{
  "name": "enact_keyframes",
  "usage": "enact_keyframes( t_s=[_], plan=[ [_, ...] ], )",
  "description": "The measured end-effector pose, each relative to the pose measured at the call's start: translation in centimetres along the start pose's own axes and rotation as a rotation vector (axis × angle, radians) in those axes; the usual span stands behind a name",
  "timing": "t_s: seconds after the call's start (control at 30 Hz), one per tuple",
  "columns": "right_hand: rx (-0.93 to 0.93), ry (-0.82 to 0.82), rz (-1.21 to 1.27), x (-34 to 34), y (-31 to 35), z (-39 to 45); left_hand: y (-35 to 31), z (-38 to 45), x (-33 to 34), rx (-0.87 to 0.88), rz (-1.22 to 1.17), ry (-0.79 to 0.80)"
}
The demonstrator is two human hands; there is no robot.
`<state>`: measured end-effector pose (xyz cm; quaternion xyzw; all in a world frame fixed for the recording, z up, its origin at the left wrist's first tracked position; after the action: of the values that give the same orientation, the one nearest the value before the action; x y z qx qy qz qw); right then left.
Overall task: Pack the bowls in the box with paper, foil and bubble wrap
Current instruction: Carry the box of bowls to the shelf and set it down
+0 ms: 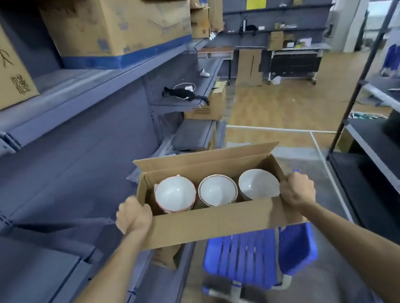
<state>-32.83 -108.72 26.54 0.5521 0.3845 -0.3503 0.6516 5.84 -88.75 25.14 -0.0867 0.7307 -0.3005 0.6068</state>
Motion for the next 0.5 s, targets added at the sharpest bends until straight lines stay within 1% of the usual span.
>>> enact_keyframes(
  t_s=[0.23, 0.33, 0.5],
  plan=[
    [-0.09, 0.044, 0.025, 6.3, 6.9, 10.5, -1.3, 9.0, 3.8, -0.118, -0.057, -0.023],
    [-0.131, 0.093, 0.027, 9.4, 10.0, 14.5, -1.3, 12.6, 4.7, -0.181, -0.071, -0.036],
    [-0.23, 0.187, -0.017, 14.3, 15.4, 20.3, -0.1, 17.2, 5.7, -0.342, -0.055, -0.056]
  ],
)
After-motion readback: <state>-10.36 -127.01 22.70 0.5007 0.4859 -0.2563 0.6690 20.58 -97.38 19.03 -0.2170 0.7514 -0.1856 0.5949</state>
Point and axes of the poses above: each hand's wrist, its own z-axis towards the middle knuckle, its own x-axis out of the palm, y = z × x, the point moved 4 cm from there along z, towards the middle knuckle, and after that the axes turned 12 degrees about -x, right-handed, at the moved point
